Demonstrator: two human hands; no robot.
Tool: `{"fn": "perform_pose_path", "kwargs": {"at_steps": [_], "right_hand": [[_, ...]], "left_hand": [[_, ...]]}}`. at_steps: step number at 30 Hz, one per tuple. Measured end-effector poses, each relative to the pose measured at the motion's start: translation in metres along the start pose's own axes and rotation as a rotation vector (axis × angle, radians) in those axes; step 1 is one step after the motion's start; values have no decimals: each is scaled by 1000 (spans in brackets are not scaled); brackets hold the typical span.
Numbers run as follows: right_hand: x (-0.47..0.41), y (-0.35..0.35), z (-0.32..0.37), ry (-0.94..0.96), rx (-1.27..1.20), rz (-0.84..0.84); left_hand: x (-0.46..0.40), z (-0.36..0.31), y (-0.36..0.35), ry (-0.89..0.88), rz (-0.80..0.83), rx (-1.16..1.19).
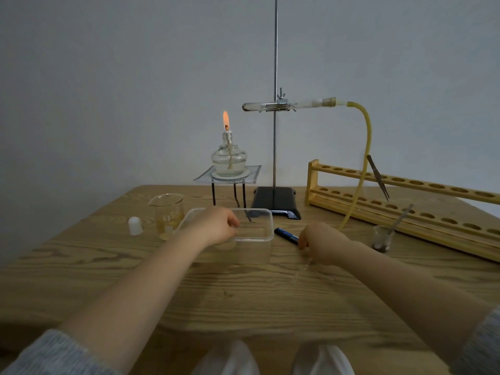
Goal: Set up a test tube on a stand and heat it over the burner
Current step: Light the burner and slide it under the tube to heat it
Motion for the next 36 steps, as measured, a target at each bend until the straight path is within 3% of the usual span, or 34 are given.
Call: {"fn": "perform_pose_path", "kwargs": {"at_steps": [12, 27, 36], "right_hand": [[3, 1, 2, 109, 264, 6], [14, 47, 10, 335, -90, -142], [-2, 71, 31, 363, -207, -267]], "left_hand": [[-4, 3, 4, 26, 22, 34], [-4, 11, 9, 56, 29, 161], [-8, 20, 12, 86, 75, 201]]}}
Point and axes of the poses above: each hand's wrist, its own x-axis away from the middle knuckle, its own y-axis out of the back of the hand, z = x × y, the point moved 4 cm from there along -x, towards the middle knuckle, and after that the axes turned 8 degrees about z, right-handed, at the moved point
